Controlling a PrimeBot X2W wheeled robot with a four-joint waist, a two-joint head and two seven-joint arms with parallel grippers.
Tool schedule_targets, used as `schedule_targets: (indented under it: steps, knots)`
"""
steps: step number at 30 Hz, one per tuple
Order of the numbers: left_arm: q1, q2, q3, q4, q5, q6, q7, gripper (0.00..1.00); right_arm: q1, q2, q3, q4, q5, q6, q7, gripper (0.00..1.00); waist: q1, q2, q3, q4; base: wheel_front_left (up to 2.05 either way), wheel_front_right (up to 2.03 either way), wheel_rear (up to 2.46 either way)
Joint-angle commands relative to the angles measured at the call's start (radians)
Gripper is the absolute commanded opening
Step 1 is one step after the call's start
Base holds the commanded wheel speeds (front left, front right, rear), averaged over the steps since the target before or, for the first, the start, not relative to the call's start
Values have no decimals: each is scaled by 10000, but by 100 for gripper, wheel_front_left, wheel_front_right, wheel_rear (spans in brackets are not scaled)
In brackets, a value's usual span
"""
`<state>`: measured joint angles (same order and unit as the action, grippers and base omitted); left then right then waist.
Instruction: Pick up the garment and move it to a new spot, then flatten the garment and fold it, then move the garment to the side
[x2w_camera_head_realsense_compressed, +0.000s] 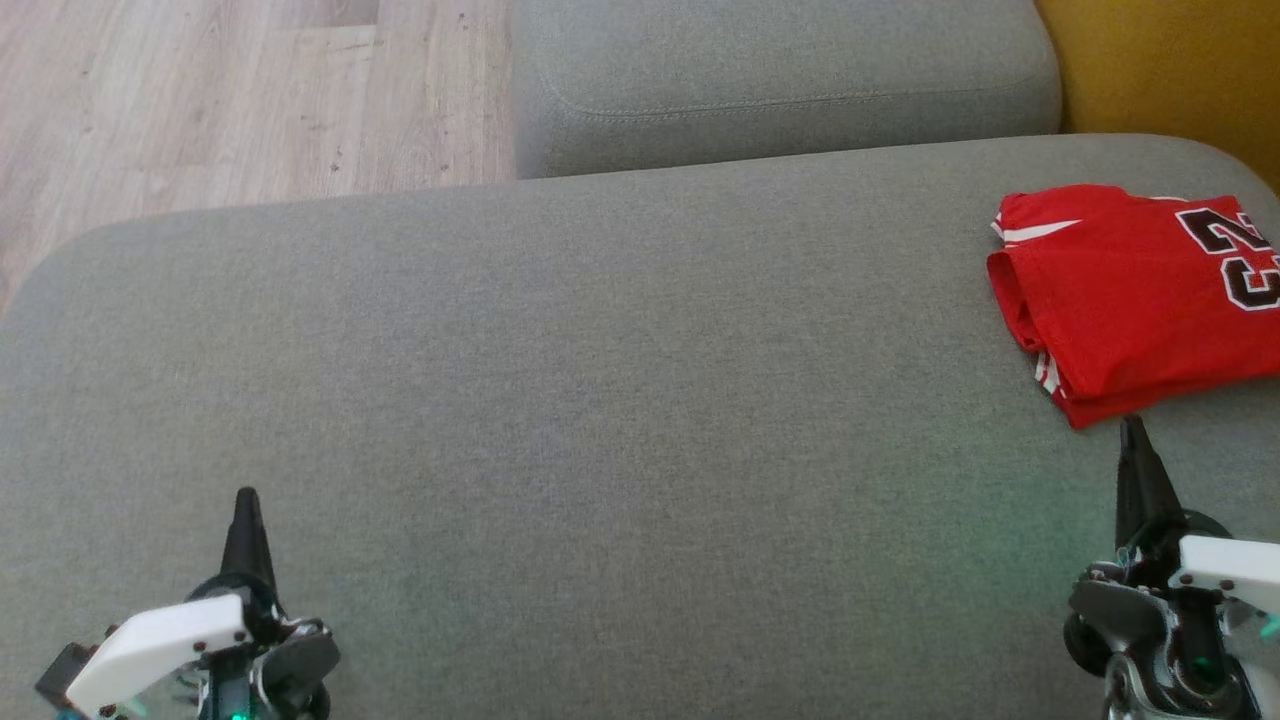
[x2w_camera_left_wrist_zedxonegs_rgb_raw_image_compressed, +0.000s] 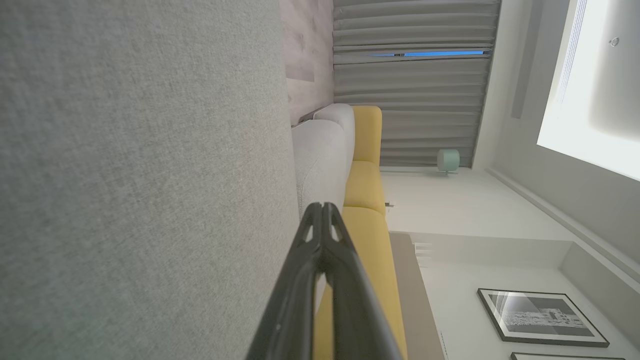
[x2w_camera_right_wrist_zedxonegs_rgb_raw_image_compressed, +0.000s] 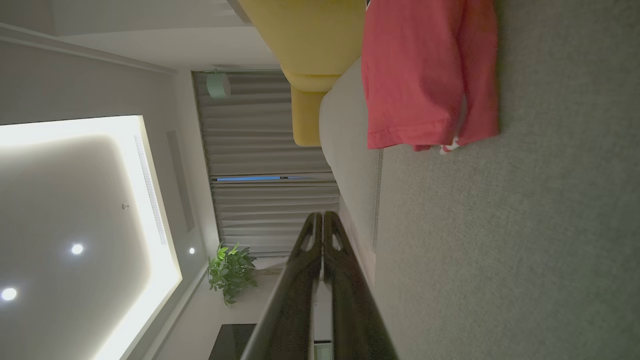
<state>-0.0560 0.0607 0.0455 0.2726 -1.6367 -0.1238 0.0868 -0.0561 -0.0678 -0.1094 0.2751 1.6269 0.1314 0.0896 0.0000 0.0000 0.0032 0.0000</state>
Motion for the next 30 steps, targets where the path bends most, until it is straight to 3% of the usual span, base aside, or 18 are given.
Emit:
schedule_targets:
  steps: [1, 30]
  knots:
    - [-496, 96, 406, -287, 51, -69, 43, 0, -498, 24, 162, -315, -12, -7, 70, 0, 0, 0, 0, 0, 0, 0, 0]
    - [-503, 34, 494, -282, 124, -69, 113, 0, -505, 73, 93, -311, -70, -7, 126, 0, 0, 0, 0, 0, 0, 0, 0]
